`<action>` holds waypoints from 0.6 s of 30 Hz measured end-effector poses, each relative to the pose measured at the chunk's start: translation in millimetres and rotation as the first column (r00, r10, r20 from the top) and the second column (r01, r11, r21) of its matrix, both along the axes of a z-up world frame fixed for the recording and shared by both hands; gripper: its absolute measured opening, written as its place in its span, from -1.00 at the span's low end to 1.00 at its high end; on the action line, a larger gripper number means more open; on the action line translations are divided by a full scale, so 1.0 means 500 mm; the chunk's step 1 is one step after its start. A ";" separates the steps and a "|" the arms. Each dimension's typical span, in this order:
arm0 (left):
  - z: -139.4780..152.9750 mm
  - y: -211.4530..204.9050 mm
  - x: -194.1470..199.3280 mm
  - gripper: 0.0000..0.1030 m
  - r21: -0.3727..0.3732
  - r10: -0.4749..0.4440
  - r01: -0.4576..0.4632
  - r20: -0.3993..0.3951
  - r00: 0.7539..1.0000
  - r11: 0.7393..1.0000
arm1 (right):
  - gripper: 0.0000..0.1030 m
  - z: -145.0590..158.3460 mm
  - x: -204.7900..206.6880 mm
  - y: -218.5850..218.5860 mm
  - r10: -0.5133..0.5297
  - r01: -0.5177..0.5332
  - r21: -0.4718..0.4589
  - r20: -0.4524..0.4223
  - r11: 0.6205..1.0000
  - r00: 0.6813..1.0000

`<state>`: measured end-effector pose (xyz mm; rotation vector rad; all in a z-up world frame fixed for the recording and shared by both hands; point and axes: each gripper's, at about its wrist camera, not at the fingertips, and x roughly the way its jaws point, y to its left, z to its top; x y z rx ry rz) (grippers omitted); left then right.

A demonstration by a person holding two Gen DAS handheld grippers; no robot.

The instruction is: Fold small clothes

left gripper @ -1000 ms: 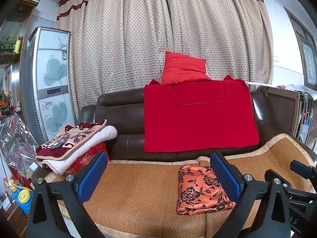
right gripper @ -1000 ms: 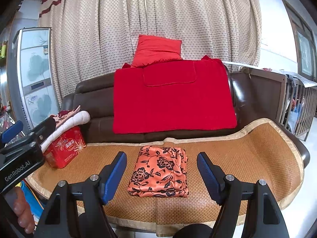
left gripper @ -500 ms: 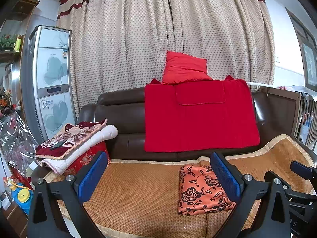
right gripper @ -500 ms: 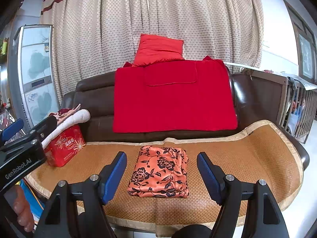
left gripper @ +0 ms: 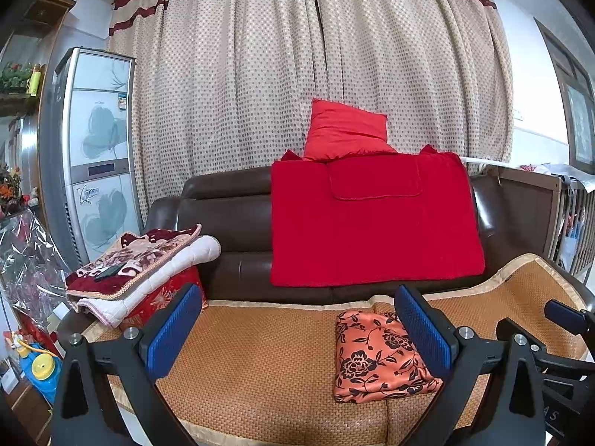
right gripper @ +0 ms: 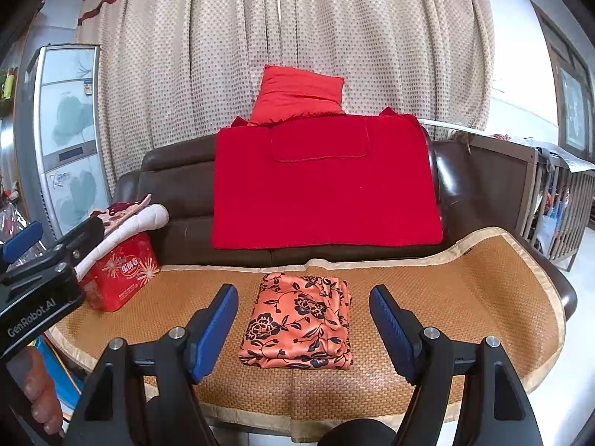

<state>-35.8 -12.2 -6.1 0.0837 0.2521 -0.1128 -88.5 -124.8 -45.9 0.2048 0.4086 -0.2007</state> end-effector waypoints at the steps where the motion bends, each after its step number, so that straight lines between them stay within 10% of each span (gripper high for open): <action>1: 0.001 0.002 -0.001 1.00 -0.003 -0.001 0.001 0.002 1.000 1.000 | 0.49 0.000 0.000 0.001 -0.001 0.001 -0.003 0.000 1.000 1.000; 18: -0.014 0.028 0.024 1.00 -0.019 0.004 -0.004 -0.004 1.000 1.000 | 0.49 -0.005 0.023 0.023 -0.012 0.011 -0.020 -0.041 1.000 0.999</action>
